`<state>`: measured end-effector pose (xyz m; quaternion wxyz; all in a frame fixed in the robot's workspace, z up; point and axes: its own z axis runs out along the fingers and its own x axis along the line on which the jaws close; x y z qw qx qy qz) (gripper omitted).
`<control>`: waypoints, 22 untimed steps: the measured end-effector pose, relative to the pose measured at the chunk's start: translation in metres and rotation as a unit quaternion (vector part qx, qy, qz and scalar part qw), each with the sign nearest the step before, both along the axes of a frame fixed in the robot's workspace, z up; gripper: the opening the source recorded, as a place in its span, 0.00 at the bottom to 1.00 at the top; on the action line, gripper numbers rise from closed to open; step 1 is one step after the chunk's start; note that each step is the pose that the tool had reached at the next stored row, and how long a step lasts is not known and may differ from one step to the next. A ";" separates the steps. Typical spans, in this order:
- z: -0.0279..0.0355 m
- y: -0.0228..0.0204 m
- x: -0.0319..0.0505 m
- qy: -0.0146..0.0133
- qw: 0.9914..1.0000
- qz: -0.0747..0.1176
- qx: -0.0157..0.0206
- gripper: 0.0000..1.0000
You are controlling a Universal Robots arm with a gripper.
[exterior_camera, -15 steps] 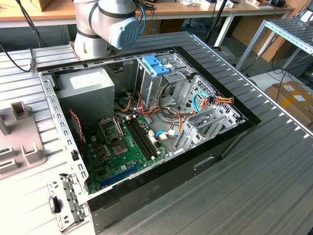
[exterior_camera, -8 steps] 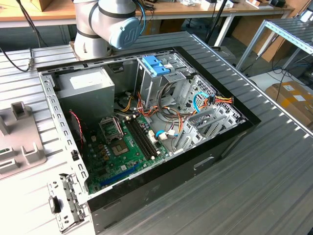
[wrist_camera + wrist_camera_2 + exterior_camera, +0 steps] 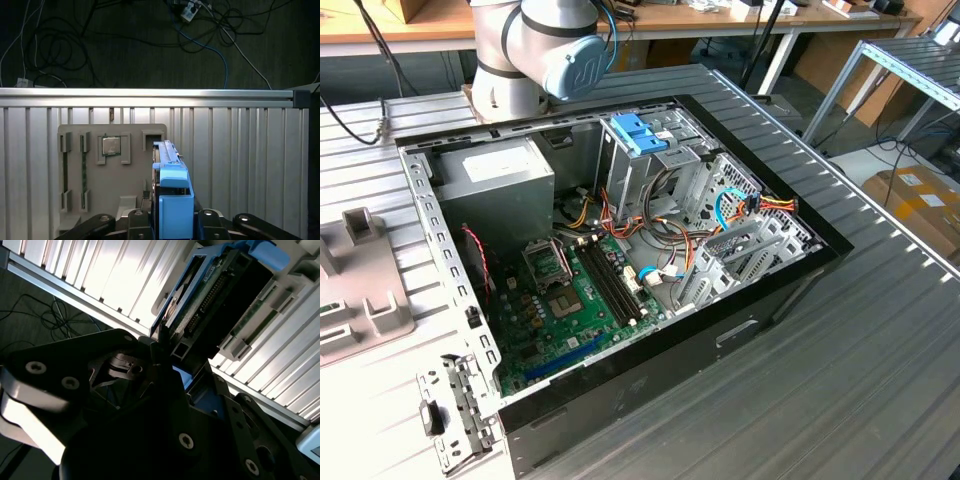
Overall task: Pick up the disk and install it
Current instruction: 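Pick up the disk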
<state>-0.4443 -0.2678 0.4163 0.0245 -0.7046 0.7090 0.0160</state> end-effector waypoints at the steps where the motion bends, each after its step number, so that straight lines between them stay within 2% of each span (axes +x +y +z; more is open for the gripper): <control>1: 0.0009 0.0000 0.0000 0.000 1.000 0.000 0.000 0.37; 17: 0.0114 0.0000 0.0000 0.000 1.000 0.000 0.001 0.37; 22: 0.0168 0.0000 0.0000 0.000 1.000 0.000 0.001 0.37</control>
